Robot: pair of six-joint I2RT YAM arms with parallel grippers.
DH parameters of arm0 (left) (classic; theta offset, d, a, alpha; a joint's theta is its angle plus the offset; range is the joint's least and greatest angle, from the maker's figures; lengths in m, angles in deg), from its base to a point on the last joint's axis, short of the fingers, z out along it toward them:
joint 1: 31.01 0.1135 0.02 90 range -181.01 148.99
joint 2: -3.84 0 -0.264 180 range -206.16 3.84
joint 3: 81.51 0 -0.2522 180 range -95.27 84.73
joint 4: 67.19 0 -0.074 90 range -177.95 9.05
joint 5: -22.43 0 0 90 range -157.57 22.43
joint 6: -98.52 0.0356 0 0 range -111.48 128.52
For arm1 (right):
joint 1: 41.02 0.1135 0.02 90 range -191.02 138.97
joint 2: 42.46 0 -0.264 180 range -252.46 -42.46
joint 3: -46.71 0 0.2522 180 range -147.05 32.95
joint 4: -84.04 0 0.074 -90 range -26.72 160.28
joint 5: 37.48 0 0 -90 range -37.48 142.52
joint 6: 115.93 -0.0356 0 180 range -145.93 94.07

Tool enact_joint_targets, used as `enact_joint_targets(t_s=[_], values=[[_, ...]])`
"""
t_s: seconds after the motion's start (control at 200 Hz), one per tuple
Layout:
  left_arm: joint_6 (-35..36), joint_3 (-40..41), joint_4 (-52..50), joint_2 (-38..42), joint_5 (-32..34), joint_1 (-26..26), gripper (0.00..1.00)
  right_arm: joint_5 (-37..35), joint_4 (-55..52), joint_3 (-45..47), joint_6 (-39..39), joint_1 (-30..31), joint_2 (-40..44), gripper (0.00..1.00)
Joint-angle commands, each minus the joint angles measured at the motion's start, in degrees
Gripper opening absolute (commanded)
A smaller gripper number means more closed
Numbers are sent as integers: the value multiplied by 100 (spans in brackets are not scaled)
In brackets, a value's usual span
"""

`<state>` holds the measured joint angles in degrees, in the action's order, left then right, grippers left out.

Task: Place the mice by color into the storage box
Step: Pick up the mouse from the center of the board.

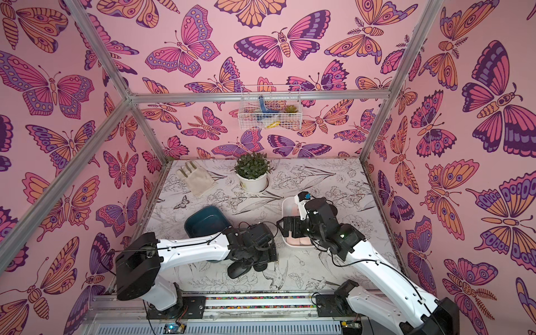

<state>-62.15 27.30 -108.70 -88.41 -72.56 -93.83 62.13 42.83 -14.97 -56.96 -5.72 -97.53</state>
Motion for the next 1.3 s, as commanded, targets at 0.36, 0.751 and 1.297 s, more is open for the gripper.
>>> enact_joint_targets(t_s=[0.36, 0.751, 1.297], values=[[-539, 364, -384, 193, 56, -282, 99, -82, 11, 24, 155, -42, 7, 99], [-753, 122, -1110, 259, 260, -473, 99, 11, 168, 116, 175, -51, -48, 99], [-277, -427, -1320, -627, 389, -328, 85, 151, 352, 257, 230, -73, -164, 99]])
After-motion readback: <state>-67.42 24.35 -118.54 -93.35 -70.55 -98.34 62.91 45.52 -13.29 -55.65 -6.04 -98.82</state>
